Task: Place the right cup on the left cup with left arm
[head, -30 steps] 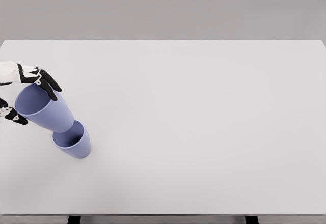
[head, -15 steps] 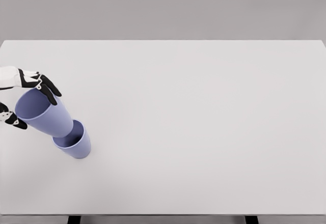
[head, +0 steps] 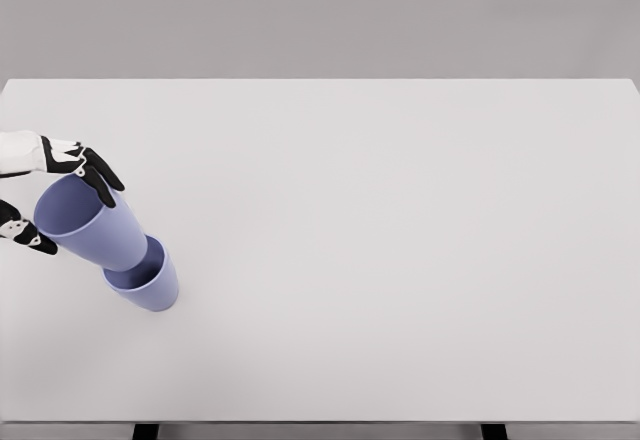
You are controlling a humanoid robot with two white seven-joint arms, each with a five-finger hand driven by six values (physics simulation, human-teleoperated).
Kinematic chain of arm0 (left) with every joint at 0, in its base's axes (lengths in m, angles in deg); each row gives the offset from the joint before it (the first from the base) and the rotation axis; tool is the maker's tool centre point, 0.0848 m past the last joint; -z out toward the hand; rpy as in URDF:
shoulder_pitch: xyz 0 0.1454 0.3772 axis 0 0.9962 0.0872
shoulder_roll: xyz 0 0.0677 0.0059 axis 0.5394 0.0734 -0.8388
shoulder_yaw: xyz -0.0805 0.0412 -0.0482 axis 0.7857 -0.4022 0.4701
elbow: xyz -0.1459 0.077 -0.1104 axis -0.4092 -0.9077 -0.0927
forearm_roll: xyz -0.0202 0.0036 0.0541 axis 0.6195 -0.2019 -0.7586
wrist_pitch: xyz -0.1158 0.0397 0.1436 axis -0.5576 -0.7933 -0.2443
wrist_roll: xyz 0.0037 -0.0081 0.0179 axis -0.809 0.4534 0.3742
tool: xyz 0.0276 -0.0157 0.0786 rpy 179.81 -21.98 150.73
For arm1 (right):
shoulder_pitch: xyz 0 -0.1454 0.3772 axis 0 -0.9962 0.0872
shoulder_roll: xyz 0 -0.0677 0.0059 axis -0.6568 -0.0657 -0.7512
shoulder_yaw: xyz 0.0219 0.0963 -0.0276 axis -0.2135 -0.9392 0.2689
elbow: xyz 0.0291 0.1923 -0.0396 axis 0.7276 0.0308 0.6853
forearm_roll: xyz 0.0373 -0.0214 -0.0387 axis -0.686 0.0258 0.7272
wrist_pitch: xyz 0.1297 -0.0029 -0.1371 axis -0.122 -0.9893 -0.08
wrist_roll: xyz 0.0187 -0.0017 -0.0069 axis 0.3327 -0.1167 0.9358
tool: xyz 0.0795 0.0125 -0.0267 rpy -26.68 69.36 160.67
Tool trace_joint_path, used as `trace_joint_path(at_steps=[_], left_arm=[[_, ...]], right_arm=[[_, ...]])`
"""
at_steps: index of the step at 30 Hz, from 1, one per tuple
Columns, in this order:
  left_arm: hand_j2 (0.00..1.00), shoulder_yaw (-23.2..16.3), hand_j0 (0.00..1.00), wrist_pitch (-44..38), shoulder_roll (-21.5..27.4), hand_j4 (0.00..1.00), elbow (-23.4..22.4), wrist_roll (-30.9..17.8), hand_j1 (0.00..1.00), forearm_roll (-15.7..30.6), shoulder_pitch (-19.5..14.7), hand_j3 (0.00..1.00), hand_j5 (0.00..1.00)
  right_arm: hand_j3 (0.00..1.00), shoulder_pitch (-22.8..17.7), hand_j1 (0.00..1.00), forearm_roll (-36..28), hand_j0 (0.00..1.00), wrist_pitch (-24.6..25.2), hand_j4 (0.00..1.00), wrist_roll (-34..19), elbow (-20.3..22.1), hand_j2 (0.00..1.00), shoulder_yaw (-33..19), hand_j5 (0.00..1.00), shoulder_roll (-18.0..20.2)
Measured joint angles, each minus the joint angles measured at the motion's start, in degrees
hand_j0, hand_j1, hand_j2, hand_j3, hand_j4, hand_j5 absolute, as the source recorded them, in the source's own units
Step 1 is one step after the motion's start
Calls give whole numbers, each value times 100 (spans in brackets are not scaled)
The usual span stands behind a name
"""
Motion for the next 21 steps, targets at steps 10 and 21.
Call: trace_joint_path(at_steps=[10,21], left_arm=[[62,128,62,0,-35,62,-56,-2,62,-33,122,62,62],[62,144,62,0,-89,62,-61,-2,62,-60,210,62,62]], right_arm=[[100,0,100,0,100,0,100,0,0,100,3,100,0],[100,0,100,0,100,0,100,0,0,100,1,100,0]])
